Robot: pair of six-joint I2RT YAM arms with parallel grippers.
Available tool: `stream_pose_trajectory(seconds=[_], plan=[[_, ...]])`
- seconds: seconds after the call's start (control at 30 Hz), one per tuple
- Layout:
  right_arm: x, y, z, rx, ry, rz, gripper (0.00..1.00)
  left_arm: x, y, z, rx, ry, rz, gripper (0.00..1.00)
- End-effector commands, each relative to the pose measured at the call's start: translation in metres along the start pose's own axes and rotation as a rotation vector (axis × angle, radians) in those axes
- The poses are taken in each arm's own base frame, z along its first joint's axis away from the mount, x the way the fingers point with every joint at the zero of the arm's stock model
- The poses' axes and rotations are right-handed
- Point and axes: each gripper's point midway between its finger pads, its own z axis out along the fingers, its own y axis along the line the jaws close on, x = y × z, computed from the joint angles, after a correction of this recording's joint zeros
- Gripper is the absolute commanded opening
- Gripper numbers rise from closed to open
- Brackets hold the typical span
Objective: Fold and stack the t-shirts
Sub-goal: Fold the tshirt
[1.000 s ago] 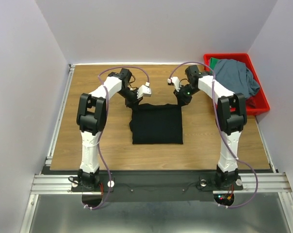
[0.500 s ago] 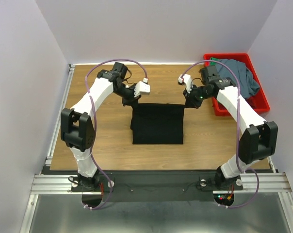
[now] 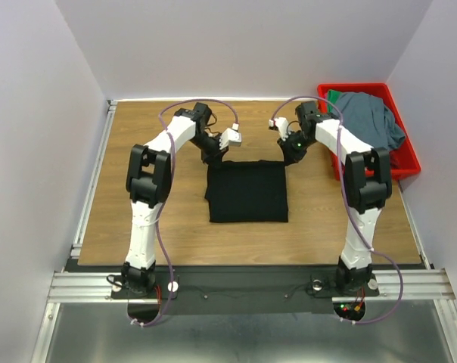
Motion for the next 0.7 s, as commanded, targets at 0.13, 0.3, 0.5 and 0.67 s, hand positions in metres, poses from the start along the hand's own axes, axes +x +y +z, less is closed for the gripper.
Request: stream_pose_trajectory(seconds=[0.13,0.3,0.5,0.67], plan=[[-0.021,-0.053,0.018,0.117,-0.015,0.067,0.00,0.014,0.038,-0.013,-0.080,0.028,-0.060,0.07],[-0.036,-0.053,0.003,0.143,-0.059,0.126,0.38,0.011,0.034,-0.035,-0.094,-0.020,-0.089,0.19],[-0.062,-0.040,-0.039,0.170,-0.156,0.153,0.60,-0.012,0.013,-0.076,-0.118,-0.099,-0.092,0.06],[-0.063,-0.025,-0.051,0.153,-0.180,0.166,0.63,-0.008,0.001,-0.077,-0.096,-0.102,-0.124,0.03]])
